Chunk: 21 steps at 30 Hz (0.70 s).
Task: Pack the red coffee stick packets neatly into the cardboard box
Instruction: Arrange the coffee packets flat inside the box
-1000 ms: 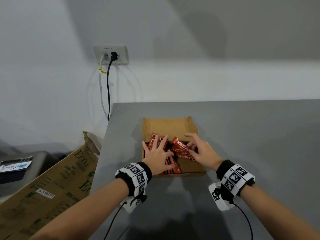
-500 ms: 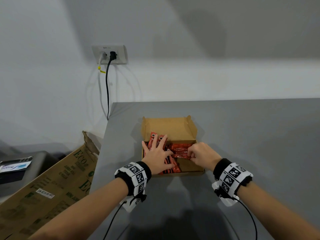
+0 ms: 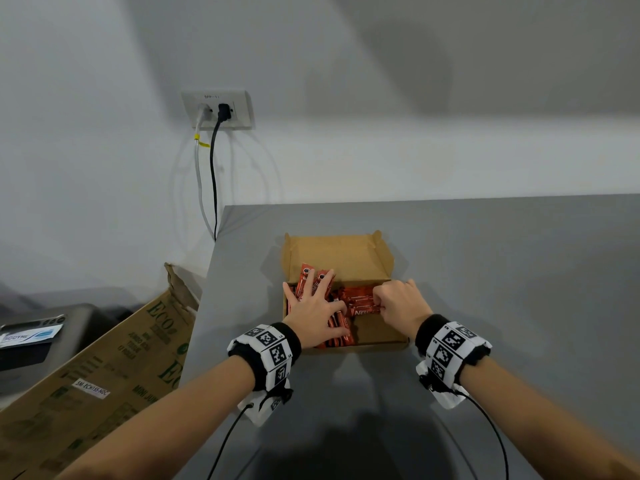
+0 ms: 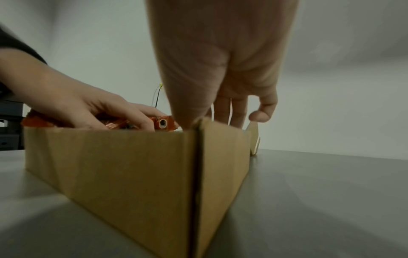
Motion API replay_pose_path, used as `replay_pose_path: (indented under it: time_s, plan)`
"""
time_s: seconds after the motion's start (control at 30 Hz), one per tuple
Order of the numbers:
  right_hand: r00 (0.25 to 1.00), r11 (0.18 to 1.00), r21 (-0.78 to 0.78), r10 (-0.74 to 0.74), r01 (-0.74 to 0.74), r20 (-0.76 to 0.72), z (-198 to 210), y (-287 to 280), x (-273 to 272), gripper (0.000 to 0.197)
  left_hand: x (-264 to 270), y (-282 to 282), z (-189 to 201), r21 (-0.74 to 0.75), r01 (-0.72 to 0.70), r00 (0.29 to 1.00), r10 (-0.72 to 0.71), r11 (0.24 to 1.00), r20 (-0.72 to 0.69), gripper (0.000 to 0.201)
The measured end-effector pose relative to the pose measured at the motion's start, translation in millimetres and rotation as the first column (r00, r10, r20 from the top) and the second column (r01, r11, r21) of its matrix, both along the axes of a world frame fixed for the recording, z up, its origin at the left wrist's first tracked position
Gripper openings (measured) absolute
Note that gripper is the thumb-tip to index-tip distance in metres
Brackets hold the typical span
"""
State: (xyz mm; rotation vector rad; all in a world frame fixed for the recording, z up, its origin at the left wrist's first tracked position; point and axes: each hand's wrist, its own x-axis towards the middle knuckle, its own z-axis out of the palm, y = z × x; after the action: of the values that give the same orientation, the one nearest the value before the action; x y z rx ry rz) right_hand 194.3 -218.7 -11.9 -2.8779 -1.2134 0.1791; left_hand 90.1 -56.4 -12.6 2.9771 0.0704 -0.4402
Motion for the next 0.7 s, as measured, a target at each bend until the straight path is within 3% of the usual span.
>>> replay_pose_path:
  time_s: [0.37, 0.53, 0.7]
  plan:
    - [0.996, 0.996, 0.047, -0.068, 0.071, -0.048, 2, 4, -4, 0.016, -2, 0, 5, -0.022, 0.037, 0.999, -0.037, 0.999, -0.003, 0.037]
    - [0.998, 0.998, 0.062, -0.025, 0.029, -0.058, 2, 1, -2, 0.017, -1, 0, 2, -0.004, 0.035, 0.999, -0.035, 0.999, 0.006, 0.039]
    - [0.997, 0.998, 0.061, 0.003, -0.007, 0.073, 6, -10, -1, 0.021, -1, 0, 0, -0.007, 0.029, 1.0, -0.029, 1.0, 0.009, 0.039]
